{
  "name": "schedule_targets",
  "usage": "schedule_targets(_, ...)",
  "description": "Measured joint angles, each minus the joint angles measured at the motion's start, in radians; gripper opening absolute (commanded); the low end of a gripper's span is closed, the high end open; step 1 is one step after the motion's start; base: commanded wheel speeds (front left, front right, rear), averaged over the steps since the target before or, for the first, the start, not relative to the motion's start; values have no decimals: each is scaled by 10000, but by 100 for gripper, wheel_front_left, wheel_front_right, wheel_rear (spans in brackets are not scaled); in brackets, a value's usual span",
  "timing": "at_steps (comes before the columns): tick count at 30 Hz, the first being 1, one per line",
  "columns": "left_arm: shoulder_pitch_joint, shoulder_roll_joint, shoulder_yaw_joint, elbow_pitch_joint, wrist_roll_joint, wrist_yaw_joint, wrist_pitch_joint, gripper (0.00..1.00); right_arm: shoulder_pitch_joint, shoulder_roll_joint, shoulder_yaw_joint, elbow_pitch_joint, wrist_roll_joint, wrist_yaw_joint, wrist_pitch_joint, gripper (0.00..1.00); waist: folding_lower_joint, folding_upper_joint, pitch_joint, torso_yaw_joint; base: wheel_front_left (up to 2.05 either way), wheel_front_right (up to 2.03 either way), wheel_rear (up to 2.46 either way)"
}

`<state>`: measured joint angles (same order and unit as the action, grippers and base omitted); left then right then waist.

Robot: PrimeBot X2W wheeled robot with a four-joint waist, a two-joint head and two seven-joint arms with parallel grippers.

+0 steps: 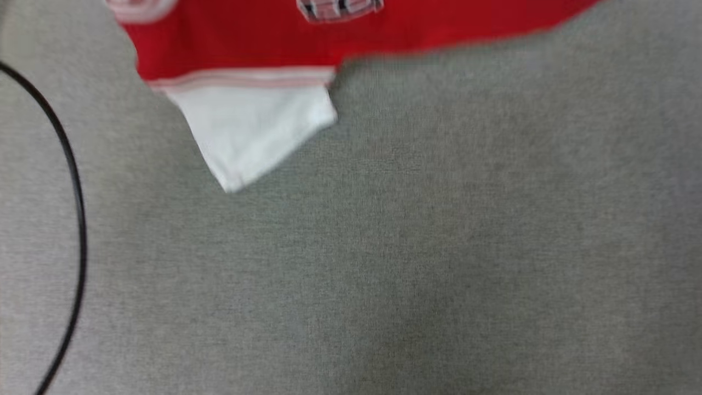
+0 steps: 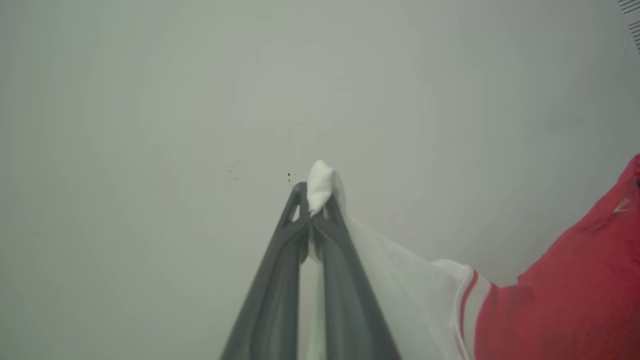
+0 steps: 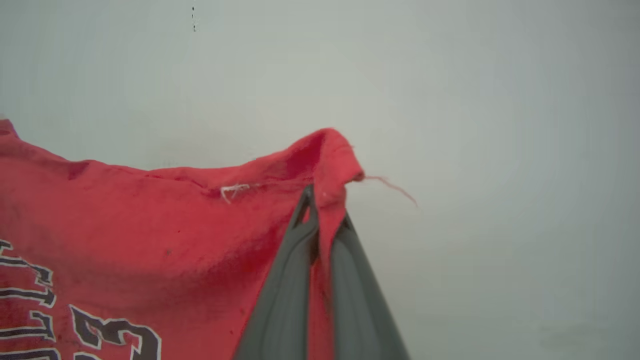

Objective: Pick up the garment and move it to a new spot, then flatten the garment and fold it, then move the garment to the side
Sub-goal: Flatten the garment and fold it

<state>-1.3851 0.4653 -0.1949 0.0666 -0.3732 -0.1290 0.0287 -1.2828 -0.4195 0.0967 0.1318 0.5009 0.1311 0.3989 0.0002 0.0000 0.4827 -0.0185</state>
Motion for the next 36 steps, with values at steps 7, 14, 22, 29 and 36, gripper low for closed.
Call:
schedule_targets(7,-3465,136,-1120,2096,-299,-2,-514,0,-2847,148,184,1400,-851,2,-518,0,1,0,1275,-72,0,0,0)
schedule_targets(14,-5548,-25,-1747,4040,-516,-4,-1367,0,-5185,293,736,3335,-1244,2,-1509,0,0,0,1943,-54,0,0,0)
schedule_targets(22,-5694,73,-2318,4934,-907,-4,-2004,0,-5549,169,1703,4497,-828,2,-2113,0,0,0,2357,71,0,0,0)
schedule_targets(29,-3821,654,-2824,5081,-1432,-4,-2625,0,-4097,-88,2982,5020,198,4,-2913,0,0,0,2376,121,0,0,0)
schedule_targets(36,-877,1095,-2566,4031,-1797,157,-2874,0,-2331,-458,4305,4780,1202,4,-3356,0,-1,0,1940,144,0,0,0)
